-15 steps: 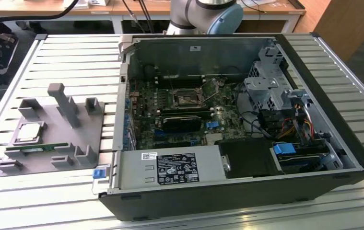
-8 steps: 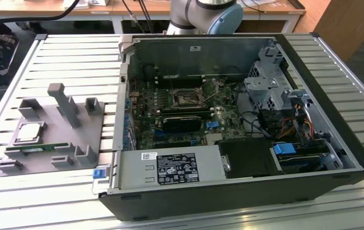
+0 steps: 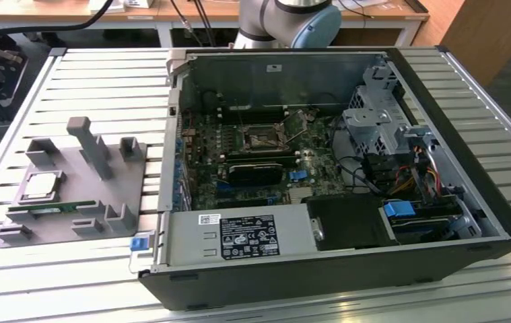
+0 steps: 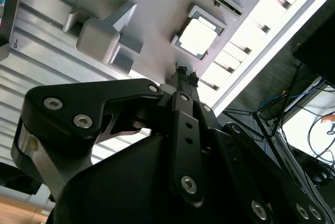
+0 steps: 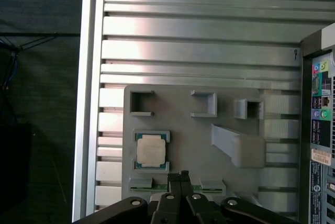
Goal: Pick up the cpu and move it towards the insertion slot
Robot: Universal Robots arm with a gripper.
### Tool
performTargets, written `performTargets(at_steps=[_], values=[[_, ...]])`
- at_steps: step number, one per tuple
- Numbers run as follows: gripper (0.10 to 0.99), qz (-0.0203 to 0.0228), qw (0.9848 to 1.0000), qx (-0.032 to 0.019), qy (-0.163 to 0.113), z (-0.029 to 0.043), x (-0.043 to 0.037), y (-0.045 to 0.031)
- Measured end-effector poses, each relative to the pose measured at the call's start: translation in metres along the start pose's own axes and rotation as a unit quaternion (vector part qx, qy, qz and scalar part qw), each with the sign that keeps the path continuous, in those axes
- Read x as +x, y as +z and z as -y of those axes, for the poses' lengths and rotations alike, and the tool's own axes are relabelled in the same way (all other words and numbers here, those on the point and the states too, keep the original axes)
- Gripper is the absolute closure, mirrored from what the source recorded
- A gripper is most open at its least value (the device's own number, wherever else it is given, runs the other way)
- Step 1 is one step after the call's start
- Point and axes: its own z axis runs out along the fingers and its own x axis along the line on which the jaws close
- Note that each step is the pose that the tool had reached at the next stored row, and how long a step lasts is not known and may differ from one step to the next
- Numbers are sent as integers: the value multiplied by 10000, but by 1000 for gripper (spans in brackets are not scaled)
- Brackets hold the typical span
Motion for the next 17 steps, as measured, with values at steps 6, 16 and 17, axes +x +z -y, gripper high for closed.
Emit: performTargets(at_steps=[6,16,17], values=[[980,0,10000,0,0,1,0,17],[980,0,10000,0,0,2,4,51],[980,-1,10000,0,0,2,4,54]])
